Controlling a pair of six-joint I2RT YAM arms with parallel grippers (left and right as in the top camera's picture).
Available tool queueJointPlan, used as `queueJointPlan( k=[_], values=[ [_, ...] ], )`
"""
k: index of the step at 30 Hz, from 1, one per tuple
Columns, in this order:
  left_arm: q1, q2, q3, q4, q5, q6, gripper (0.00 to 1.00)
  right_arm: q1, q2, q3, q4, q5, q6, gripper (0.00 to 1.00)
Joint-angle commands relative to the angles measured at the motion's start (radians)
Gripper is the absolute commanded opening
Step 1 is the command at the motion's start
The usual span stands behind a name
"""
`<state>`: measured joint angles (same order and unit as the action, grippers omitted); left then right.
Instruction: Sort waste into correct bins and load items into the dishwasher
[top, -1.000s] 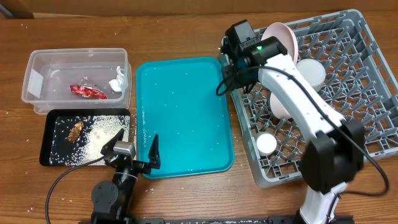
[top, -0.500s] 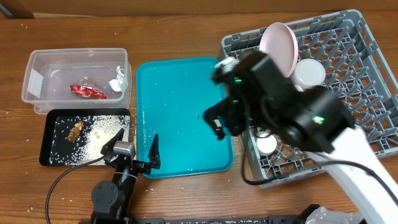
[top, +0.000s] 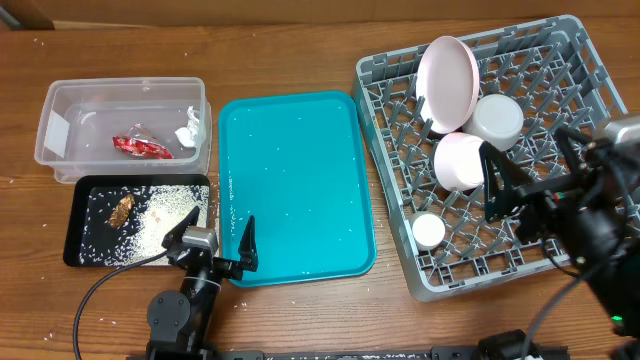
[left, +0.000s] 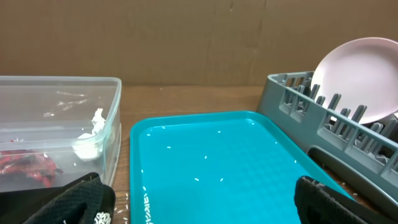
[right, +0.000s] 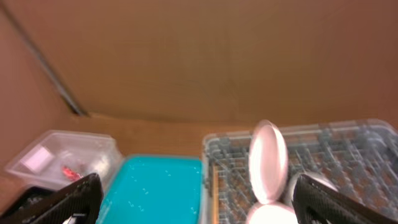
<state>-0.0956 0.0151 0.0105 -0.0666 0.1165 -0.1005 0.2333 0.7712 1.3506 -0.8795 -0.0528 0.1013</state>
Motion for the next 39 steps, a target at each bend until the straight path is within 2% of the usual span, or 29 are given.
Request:
queueJointPlan(
  k=[1, 4, 7, 14, 17, 26, 39],
  values=[
    [0.011, -0.009, -0.006, 0.0, 0.0, 0.011, 1.0, -0.065, -0.11, -0.234, 0.083, -0.041, 0.005, 1.0],
    [0.011, -0.009, -0.006, 0.0, 0.0, 0.011, 1.0, -0.112, -0.299, -0.552, 0.248, -0.084, 0.005, 1.0],
    [0.011, -0.009, -0.006, 0.0, 0.0, 0.011, 1.0, -0.113, -0.44, -0.758, 0.36, -0.084, 0.005, 1.0],
    [0.011, -0.009, -0.006, 0.0, 0.0, 0.011, 1.0, -0.121, -0.761, -1.137, 0.526, -0.084, 0.061, 1.0],
    [0.011, -0.009, -0.006, 0.0, 0.0, 0.011, 1.0, -0.145, -0.766, -1.237, 0.616, -0.084, 0.06, 1.0],
    [0.011, -0.009, -0.006, 0.0, 0.0, 0.011, 1.0, -0.177, -0.768, -1.329, 0.781, -0.08, 0.06, 1.0],
    [0.011, -0.009, -0.006, 0.0, 0.0, 0.011, 1.0, -0.177, -0.768, -1.33, 0.784, -0.08, 0.06, 1.0]
  ],
)
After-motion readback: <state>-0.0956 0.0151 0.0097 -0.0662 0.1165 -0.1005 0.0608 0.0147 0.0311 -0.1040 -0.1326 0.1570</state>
